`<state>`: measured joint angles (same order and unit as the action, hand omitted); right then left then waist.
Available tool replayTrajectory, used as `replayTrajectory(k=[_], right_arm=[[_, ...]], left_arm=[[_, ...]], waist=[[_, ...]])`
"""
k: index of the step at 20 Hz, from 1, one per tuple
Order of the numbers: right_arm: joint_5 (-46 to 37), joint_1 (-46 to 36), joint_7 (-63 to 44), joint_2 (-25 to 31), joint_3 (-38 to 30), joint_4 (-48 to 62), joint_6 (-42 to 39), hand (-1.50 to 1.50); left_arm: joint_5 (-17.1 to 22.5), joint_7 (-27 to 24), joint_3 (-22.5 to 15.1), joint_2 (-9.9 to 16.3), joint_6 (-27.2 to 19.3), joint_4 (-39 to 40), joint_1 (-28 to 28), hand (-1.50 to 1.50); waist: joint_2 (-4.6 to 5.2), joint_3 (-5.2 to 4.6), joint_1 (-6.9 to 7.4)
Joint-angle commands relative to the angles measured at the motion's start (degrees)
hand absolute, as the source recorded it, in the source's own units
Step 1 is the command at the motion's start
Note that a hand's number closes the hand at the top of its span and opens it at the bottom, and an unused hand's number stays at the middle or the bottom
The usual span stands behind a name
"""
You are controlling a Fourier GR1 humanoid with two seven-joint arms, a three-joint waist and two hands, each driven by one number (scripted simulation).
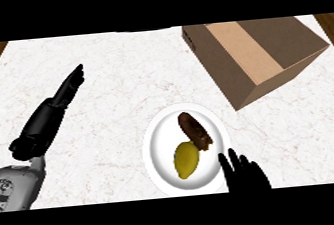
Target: Pick the lemon from the plate and place it in the cardboard box
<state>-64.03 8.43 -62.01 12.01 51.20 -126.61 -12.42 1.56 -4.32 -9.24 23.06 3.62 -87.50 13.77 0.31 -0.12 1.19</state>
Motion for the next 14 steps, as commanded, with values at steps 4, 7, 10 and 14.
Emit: replayTrajectory(k=[4,7,10,14], right_arm=[[-3.05,-8.26,-6.80,-11.41,-3.40,15.33,-0.51,-1.50],[-2.47,-7.18,-5.65,-10.72,-2.73,16.07,1.43,-1.50],[-1.41,-6.37,-5.42,-9.34,-3.57,17.33,2.66,-1.50],[-2.06,-4.72,-6.11,-7.38,-4.04,18.60,3.18,-1.50]], left_arm=[[-1.00,-1.25,-0.71,-1.07,-0.05,-0.19,-0.95,0.00],[-0.79,0.06,1.10,-0.43,0.42,3.10,3.02,0.00],[1.84,-0.72,3.00,1.49,3.17,2.04,2.45,0.00],[-0.73,-0.63,0.66,-0.16,1.19,0.33,-0.20,0.00]], waist=[[0.13,-0.02,0.47],[0.27,0.01,-0.58],[0.28,-0.01,0.13],[0.03,0.03,0.14]])
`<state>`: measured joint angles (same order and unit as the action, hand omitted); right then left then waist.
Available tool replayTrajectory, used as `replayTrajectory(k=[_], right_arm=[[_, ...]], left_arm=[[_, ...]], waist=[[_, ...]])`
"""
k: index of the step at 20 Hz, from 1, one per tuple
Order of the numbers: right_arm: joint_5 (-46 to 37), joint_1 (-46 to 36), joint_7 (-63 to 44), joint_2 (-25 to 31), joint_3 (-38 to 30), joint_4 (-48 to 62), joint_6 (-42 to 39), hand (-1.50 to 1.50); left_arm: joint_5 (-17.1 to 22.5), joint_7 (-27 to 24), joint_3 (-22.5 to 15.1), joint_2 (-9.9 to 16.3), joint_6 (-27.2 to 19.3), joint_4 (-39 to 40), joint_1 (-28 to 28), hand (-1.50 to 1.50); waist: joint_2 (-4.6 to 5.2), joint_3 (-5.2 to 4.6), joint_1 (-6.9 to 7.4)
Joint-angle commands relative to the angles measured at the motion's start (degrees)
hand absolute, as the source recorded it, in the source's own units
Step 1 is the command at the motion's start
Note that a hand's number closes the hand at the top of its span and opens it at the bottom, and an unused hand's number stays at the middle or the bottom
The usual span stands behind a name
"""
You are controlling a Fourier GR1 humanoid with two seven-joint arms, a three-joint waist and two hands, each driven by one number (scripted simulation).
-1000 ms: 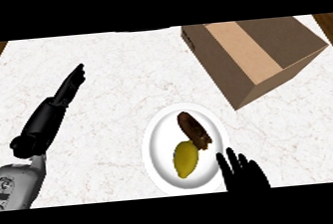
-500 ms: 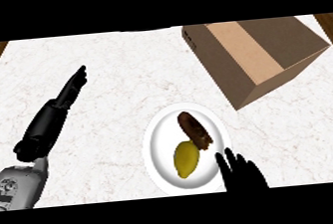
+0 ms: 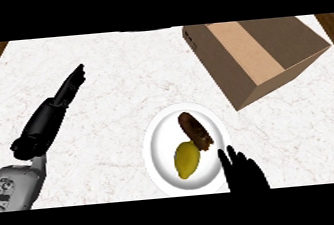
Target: Pick the lemon from the plate and place it in the cardboard box
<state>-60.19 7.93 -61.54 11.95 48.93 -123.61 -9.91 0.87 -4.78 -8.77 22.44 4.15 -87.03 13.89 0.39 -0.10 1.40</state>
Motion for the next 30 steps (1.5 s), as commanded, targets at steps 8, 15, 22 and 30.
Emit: replayTrajectory(k=[8,15,22,30], right_arm=[[-3.16,-12.75,-5.36,-11.65,-3.84,30.08,8.37,-1.50],[-4.23,-21.73,3.55,-11.88,-4.30,42.45,13.80,1.50],[-8.65,-25.69,1.92,-11.92,-1.32,47.84,20.13,1.50],[7.82,-52.46,16.12,-11.94,-17.35,60.07,11.40,1.50]], left_arm=[[-0.54,-1.24,1.49,-0.17,1.10,1.84,0.75,0.00],[0.02,-0.51,4.15,0.14,3.31,-3.15,-5.07,0.00],[-2.18,4.03,4.24,-2.86,3.77,-1.89,1.14,0.00],[-3.76,0.29,0.49,-5.37,4.23,-0.55,1.66,0.00]], waist=[[-0.08,0.10,-0.52],[-0.39,0.12,-0.78],[-0.38,0.12,-1.12],[2.05,0.18,5.54]])
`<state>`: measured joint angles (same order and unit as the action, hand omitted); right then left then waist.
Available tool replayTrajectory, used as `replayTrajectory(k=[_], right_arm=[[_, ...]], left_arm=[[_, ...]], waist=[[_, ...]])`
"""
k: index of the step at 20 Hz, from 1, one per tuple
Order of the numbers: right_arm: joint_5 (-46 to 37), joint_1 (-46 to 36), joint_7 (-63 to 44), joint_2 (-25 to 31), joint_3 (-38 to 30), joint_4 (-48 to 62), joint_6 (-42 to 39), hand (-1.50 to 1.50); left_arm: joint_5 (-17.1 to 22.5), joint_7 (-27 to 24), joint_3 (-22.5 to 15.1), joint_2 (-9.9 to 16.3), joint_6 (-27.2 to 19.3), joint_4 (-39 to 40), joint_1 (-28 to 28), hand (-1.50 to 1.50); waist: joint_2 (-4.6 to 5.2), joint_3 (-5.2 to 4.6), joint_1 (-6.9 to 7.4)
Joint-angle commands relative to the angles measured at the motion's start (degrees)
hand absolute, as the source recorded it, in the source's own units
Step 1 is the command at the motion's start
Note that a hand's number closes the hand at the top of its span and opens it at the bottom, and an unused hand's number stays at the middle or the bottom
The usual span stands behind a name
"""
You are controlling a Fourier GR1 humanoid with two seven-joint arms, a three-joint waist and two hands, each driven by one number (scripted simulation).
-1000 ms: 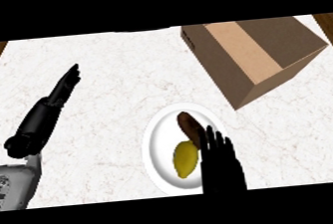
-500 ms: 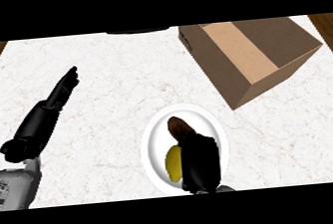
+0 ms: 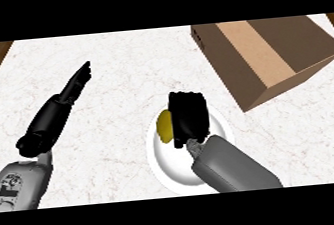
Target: Pick the lemon from the plate and place it in the cardboard box
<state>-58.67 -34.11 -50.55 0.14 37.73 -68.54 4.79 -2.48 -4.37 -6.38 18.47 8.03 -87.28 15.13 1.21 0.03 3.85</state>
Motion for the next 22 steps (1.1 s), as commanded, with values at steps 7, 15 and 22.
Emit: replayTrajectory(k=[7,15,22], right_arm=[[3.29,-29.56,14.35,1.43,-11.97,22.32,-1.43,1.50],[0.88,-41.66,6.06,0.07,-19.89,33.83,12.18,1.50],[-0.89,-45.96,0.02,4.76,-26.14,42.34,23.29,1.50]], left_arm=[[-0.02,0.83,-0.92,-1.35,0.53,0.31,2.89,0.00],[0.84,0.05,1.68,1.18,2.15,1.49,1.80,0.00],[0.35,0.72,1.69,0.19,1.37,1.40,1.75,0.00]], waist=[[0.82,-0.09,2.85],[0.12,-0.12,0.69],[0.17,-0.11,-0.30]])
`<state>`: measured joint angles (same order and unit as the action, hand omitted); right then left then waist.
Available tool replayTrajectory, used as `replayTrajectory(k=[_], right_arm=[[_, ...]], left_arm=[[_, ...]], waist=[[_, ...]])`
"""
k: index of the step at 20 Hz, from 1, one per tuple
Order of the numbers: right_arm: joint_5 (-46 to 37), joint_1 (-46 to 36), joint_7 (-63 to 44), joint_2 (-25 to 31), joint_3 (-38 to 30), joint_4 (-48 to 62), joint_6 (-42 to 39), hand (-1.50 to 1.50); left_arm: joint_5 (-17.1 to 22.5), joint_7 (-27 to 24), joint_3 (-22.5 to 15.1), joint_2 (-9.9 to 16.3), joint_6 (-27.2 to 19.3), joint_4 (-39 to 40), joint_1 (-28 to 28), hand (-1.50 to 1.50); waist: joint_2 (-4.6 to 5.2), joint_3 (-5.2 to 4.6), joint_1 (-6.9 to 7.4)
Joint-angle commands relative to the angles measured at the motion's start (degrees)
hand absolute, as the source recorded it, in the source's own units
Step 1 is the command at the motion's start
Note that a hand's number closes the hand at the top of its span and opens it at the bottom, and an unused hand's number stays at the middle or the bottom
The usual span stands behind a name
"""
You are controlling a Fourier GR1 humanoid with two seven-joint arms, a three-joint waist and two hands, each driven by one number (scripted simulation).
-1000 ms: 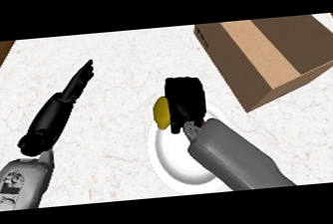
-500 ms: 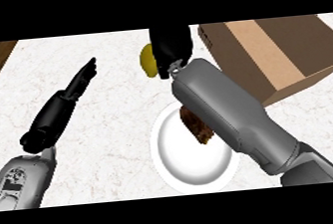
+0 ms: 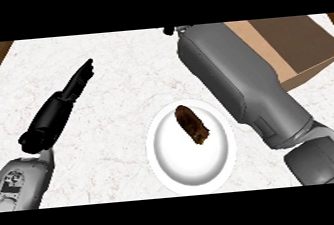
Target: Pick the lemon from the plate and place it in the cardboard box
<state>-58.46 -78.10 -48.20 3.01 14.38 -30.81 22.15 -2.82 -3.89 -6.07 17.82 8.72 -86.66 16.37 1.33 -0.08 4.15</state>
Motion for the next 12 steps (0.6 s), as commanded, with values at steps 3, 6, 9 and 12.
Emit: replayTrajectory(k=[3,6,9,12], right_arm=[[-0.95,-3.96,-3.18,3.58,-5.18,7.98,8.35,1.50],[0.69,-6.77,-1.18,7.70,-7.91,9.84,6.00,1.50],[-1.13,-3.56,1.62,9.28,-6.73,14.29,5.60,1.50],[1.78,-5.16,5.91,10.94,-9.30,17.75,-0.15,1.50]], left_arm=[[0.46,0.00,0.88,0.25,0.45,-1.33,-0.39,0.00],[-1.42,-0.95,-0.08,-1.26,-1.28,-0.13,-1.84,0.00],[0.89,0.56,2.28,0.98,1.27,-1.02,-0.46,0.00],[-1.12,0.14,1.44,-0.47,-0.29,1.57,1.15,0.00]], waist=[[-0.18,0.03,-0.59],[-0.40,0.04,-1.34],[-0.49,0.05,-1.67],[-0.07,0.05,-1.48]])
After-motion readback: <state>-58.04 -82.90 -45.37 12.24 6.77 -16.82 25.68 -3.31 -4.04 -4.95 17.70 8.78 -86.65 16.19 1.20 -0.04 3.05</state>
